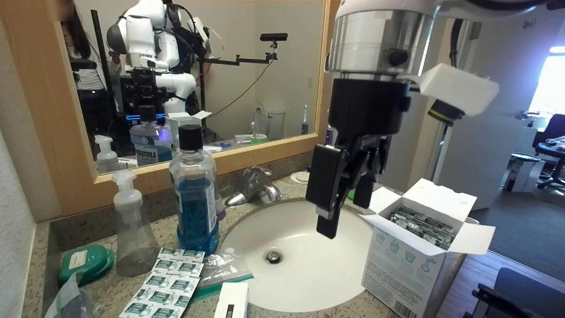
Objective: Pick up one of the objects on the table and put it in the box.
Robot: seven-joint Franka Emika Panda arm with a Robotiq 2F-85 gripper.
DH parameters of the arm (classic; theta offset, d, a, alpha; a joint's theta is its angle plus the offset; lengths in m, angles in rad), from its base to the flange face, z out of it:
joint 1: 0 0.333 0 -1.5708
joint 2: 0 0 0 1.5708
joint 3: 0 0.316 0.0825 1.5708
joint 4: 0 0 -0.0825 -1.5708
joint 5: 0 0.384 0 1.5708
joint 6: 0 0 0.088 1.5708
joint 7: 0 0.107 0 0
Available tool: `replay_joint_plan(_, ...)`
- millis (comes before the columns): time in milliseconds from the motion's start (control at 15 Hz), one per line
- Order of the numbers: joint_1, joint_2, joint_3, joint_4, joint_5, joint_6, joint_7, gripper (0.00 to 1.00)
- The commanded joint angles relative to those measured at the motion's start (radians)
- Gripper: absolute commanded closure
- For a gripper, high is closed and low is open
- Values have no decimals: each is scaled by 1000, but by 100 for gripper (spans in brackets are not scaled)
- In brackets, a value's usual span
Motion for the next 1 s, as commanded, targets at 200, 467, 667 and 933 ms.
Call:
replay_joint_plan(200, 79, 175, -15, 25, 69, 182, -141, 0)
replay_joint_plan(467, 95, 249, -14, 82, 59, 190, -196, 0)
replay_joint_plan(667, 97, 312, -12, 163, 49, 156, -246, 0)
replay_joint_plan(933, 88, 394, -12, 281, 44, 117, -308, 0)
